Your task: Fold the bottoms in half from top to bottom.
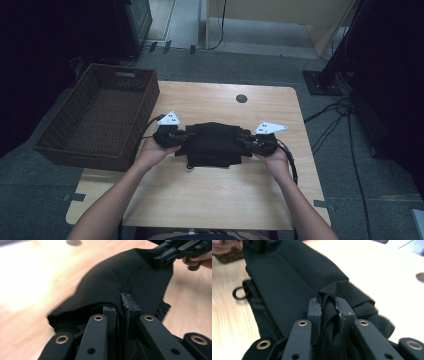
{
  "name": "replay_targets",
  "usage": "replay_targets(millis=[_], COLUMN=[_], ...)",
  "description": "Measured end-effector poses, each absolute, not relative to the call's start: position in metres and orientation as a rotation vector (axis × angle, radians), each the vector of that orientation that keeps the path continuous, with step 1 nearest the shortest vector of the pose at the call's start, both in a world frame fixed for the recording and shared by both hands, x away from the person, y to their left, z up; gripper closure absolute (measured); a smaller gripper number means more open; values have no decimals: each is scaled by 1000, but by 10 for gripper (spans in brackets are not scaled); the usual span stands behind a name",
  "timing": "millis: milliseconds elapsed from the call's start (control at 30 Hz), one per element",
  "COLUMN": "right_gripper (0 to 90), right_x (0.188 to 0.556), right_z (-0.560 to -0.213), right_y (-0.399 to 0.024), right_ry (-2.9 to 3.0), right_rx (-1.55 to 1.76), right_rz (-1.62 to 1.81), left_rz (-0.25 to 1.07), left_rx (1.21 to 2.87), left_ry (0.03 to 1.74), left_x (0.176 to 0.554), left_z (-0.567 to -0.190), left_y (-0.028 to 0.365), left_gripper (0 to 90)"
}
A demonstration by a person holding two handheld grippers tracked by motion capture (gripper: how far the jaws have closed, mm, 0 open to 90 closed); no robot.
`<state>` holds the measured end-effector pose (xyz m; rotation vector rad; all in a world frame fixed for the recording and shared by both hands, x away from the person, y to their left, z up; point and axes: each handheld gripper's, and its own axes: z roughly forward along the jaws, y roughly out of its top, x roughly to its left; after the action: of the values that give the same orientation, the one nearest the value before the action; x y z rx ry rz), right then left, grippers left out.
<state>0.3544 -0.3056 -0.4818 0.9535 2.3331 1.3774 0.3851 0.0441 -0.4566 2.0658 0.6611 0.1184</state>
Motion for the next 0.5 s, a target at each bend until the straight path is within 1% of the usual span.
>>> replay_targets(millis=[133, 233, 267, 300, 333, 367, 400, 500], right_gripper=[689, 616, 616, 591, 591, 590, 596, 684], right_x=[346, 341, 341, 338, 338, 337, 337, 341], right_z=[-487, -489, -489, -488, -488, -486, -479, -469], right_y=[-308, -309, -309, -310, -310, -312, -316, -317], right_ry=[2348, 2347, 2347, 2333, 2333, 2324, 2277, 2216], right_rx=[988, 1007, 1007, 1017, 1017, 1044, 1072, 1110], right_rz=[1378, 1373, 1373, 1375, 1375, 1397, 1442, 1453], left_rz=[67, 44, 44, 41, 41, 48, 60, 54], left_rx=[2087, 2112, 2112, 2140, 2140, 2149, 2146, 2137], left_ry=[677, 682, 682, 678, 678, 671, 669, 682], left_x=[377, 370, 370, 367, 367, 365, 362, 361], left_z=[-463, -469, -469, -471, -471, -471, -470, -468], left_y=[48, 49, 49, 48, 48, 47, 46, 46], left_gripper=[800, 770, 742, 706, 672, 672, 623, 588])
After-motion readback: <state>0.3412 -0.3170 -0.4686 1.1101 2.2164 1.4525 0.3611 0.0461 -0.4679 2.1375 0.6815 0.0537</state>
